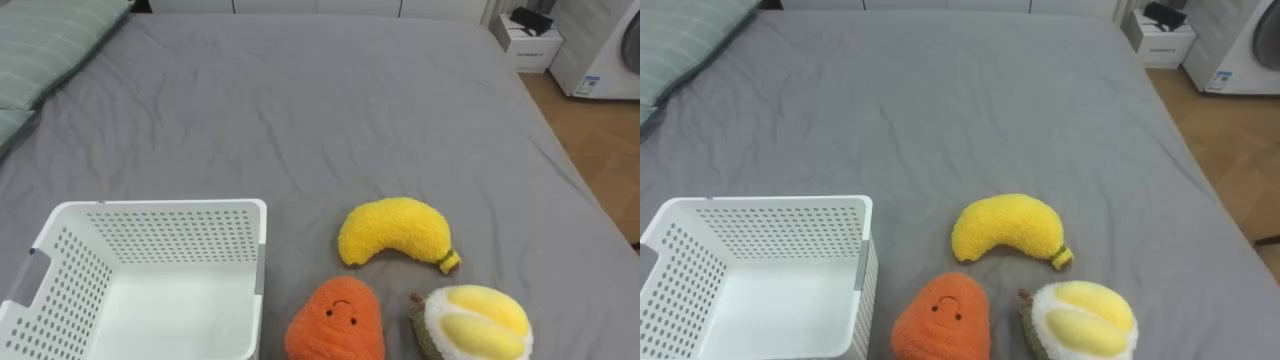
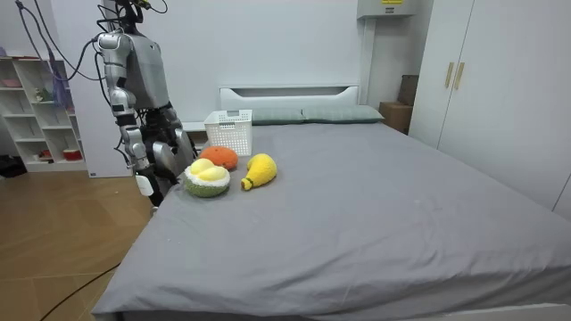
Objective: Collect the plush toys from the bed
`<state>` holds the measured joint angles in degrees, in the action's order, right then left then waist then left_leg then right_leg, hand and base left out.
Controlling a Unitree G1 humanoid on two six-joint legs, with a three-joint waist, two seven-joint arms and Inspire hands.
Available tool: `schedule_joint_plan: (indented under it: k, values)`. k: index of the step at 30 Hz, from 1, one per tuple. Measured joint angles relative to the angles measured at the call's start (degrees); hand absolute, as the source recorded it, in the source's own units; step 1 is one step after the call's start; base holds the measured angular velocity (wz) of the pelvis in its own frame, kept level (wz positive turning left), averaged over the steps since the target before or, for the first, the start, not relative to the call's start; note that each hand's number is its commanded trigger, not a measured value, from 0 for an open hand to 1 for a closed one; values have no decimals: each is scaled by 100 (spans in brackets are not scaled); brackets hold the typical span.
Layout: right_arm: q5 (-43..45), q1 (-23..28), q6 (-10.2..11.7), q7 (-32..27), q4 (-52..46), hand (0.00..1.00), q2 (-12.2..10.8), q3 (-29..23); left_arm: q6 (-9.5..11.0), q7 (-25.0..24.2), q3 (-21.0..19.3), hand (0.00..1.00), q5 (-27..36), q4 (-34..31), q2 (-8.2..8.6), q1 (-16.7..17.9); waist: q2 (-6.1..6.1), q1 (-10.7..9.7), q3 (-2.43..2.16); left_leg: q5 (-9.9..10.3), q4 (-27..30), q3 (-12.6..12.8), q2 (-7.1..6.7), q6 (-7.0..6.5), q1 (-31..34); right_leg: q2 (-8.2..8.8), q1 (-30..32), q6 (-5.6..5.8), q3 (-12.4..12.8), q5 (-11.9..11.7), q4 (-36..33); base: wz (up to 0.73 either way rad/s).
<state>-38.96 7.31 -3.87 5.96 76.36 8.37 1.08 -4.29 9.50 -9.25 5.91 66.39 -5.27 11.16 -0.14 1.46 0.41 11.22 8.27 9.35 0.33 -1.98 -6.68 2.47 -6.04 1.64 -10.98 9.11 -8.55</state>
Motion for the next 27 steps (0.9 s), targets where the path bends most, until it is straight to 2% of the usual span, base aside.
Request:
schedule_joint_plan:
  k: [13, 16, 19, 22, 25, 27]
  values:
    - [-8, -22, -7, 20, 13, 0, -3, 7, -4, 37, 153, 0, 20, 3, 10, -39, -20, -35, 1, 1, -3, 24, 3, 1, 1, -1, 12, -2, 15, 2, -3, 0]
    - [-139, -9, -76, -25, 40, 0, -9, 1, -19, 39, 142, 0, 18, -1, 9, -40, -51, -36, -11, 1, -8, 24, 5, 1, 9, -9, 20, -2, 32, 2, -5, 0]
    - [-332, 44, -107, -144, 46, 0, -15, -117, -39, 59, 32, 0, 22, 2, 11, 2, -58, -33, -16, -2, -53, 64, 7, 6, -50, -28, 10, -2, 141, 2, -2, -8]
    - [-647, 192, -142, -212, 73, 0, -15, -449, -39, 80, -254, 0, 16, 1, 8, 81, -58, -52, -13, -1, -63, 80, 8, 6, -94, -27, -10, -2, 144, 2, -4, -3]
    - [-890, 299, -216, -281, 167, 0, 21, -962, -41, 82, -414, 0, 41, 12, -33, 134, -68, -188, -15, -1, -65, 80, 11, 6, -90, -27, -28, -3, 134, 5, -10, 0]
    - [-1030, 369, -241, -468, 109, 0, 51, -1329, -41, 82, -527, 0, 128, -15, -87, 228, -129, -291, -44, -1, -64, 93, 12, 6, -108, -23, -18, -8, 157, 27, -21, -2]
